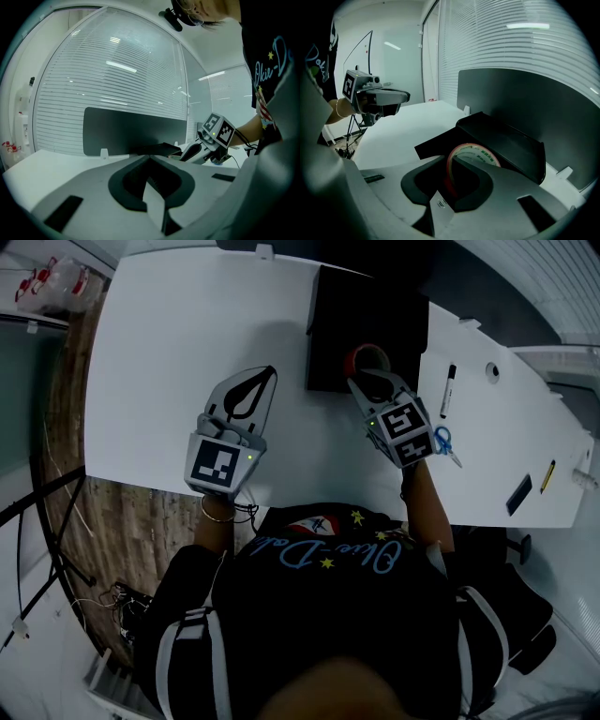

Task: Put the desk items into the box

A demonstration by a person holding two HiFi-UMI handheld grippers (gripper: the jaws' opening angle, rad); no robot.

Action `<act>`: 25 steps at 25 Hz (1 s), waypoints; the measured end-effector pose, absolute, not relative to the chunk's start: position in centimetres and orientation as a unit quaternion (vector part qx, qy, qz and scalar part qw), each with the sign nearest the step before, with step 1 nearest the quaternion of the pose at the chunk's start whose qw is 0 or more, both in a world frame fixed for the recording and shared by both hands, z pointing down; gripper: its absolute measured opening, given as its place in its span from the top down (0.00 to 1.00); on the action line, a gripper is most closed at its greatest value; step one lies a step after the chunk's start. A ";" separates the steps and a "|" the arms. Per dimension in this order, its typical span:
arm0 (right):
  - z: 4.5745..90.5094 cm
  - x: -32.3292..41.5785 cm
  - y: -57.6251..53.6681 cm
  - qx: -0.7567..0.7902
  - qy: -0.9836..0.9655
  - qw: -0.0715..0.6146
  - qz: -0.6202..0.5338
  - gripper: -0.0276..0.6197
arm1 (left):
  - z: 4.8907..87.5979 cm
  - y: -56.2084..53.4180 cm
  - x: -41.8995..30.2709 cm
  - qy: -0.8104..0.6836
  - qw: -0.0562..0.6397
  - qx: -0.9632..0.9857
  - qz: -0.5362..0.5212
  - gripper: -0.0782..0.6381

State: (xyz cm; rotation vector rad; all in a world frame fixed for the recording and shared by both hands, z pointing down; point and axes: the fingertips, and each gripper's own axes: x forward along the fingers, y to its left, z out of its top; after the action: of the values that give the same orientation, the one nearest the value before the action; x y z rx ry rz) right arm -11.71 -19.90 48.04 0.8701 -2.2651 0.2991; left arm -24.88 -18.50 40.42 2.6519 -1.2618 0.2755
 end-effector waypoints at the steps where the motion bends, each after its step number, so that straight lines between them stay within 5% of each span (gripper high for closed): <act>1: 48.2 -11.8 -19.9 0.334 -0.871 0.342 0.116 0.88 | 40.4 -18.5 -24.9 -0.425 0.096 0.895 0.093 0.89; 25: 50.8 -11.9 -20.0 0.310 -0.856 0.404 0.091 0.88 | 40.6 -18.2 -25.2 -0.421 0.099 0.897 0.095 0.89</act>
State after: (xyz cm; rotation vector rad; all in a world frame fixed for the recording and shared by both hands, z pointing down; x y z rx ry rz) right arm -11.88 -20.02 50.84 0.7815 -2.1607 0.2296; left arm -25.18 -18.21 40.64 2.6511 -1.2456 0.2802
